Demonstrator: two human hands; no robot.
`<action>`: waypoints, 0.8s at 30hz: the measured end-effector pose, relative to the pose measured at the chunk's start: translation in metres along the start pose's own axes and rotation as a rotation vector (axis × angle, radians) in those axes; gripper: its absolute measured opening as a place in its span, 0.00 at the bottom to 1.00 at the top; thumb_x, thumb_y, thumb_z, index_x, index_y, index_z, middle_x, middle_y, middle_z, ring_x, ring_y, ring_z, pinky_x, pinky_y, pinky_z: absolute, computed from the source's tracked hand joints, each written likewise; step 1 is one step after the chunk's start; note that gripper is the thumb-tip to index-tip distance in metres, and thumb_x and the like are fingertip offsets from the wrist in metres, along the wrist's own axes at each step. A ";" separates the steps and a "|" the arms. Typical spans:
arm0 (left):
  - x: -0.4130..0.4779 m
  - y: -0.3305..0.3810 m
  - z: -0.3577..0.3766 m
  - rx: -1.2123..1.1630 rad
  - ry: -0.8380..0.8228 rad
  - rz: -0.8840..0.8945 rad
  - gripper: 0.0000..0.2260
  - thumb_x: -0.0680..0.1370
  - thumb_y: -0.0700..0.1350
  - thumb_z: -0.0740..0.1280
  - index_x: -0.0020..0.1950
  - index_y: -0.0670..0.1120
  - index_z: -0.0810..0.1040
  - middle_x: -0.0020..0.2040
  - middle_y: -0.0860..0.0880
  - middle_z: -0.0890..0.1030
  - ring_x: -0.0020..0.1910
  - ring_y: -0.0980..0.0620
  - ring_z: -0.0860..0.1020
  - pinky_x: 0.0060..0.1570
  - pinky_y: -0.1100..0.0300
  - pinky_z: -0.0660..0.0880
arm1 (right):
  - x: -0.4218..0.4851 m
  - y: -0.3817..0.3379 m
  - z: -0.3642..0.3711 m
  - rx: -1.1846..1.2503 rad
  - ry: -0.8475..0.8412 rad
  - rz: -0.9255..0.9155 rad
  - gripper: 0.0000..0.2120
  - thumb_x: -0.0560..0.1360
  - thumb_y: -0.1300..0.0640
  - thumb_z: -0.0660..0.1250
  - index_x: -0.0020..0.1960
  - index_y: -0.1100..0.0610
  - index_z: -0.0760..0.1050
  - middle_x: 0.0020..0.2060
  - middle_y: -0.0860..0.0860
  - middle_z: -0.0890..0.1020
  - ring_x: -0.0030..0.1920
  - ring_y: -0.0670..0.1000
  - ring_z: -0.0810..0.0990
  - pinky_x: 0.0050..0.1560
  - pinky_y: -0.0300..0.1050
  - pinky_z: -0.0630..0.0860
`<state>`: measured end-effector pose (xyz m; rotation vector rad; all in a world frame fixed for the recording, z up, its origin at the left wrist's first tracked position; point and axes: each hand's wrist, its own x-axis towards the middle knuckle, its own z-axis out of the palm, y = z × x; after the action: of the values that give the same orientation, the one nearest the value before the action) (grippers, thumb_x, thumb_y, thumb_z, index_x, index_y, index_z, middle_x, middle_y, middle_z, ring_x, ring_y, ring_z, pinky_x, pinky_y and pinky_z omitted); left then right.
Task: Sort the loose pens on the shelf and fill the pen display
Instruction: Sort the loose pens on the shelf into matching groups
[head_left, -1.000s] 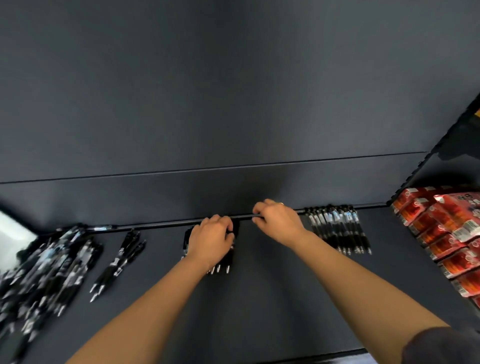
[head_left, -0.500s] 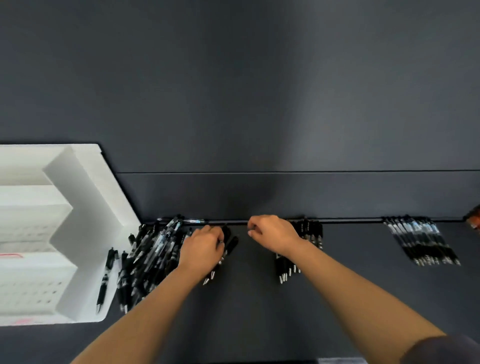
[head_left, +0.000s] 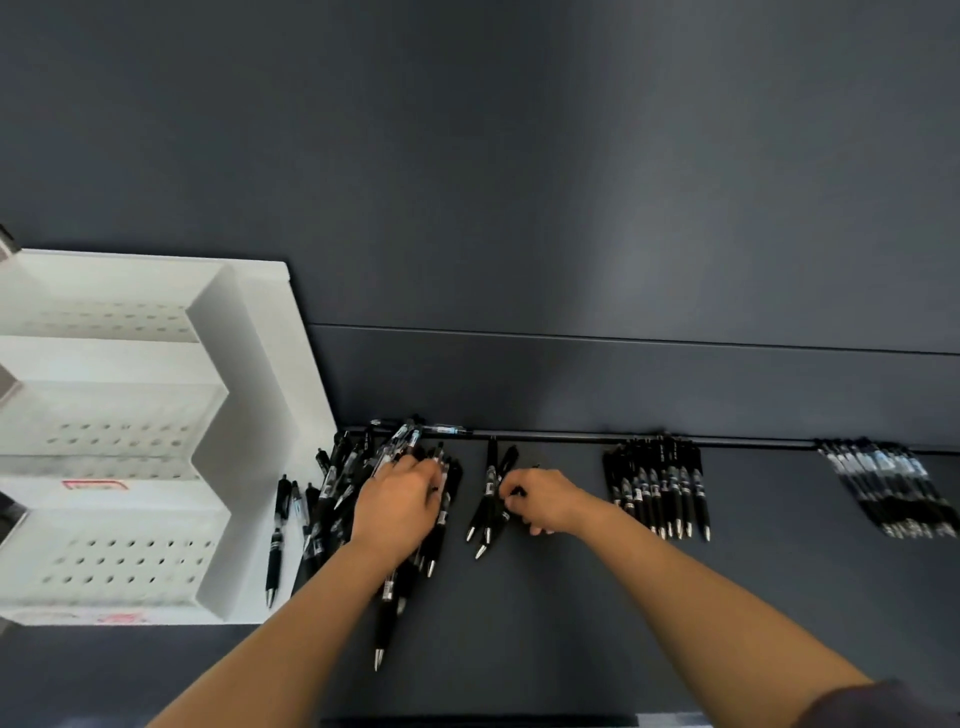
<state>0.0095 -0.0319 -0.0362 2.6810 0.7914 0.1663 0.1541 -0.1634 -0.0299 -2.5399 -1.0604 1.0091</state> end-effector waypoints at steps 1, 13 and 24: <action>-0.001 -0.001 0.001 0.011 -0.002 0.005 0.08 0.78 0.47 0.61 0.55 0.51 0.74 0.54 0.51 0.75 0.57 0.49 0.73 0.51 0.57 0.70 | 0.001 -0.003 0.002 0.020 0.008 0.007 0.07 0.79 0.57 0.57 0.53 0.53 0.74 0.45 0.54 0.76 0.32 0.50 0.77 0.32 0.38 0.74; 0.002 0.004 0.012 0.088 -0.045 0.000 0.10 0.78 0.48 0.60 0.59 0.52 0.73 0.58 0.53 0.74 0.61 0.50 0.70 0.59 0.57 0.65 | -0.004 0.016 -0.010 -0.209 0.247 0.174 0.17 0.75 0.65 0.59 0.64 0.57 0.66 0.56 0.61 0.77 0.55 0.63 0.78 0.49 0.50 0.75; 0.004 0.025 0.023 0.123 -0.099 -0.003 0.10 0.78 0.49 0.60 0.59 0.52 0.73 0.61 0.52 0.72 0.62 0.50 0.70 0.60 0.56 0.65 | -0.009 0.045 -0.019 -0.413 0.297 0.240 0.23 0.75 0.67 0.60 0.68 0.58 0.63 0.59 0.59 0.75 0.58 0.61 0.77 0.48 0.50 0.75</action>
<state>0.0301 -0.0561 -0.0484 2.7779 0.7989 -0.0173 0.1870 -0.2007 -0.0310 -3.0832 -0.9761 0.4633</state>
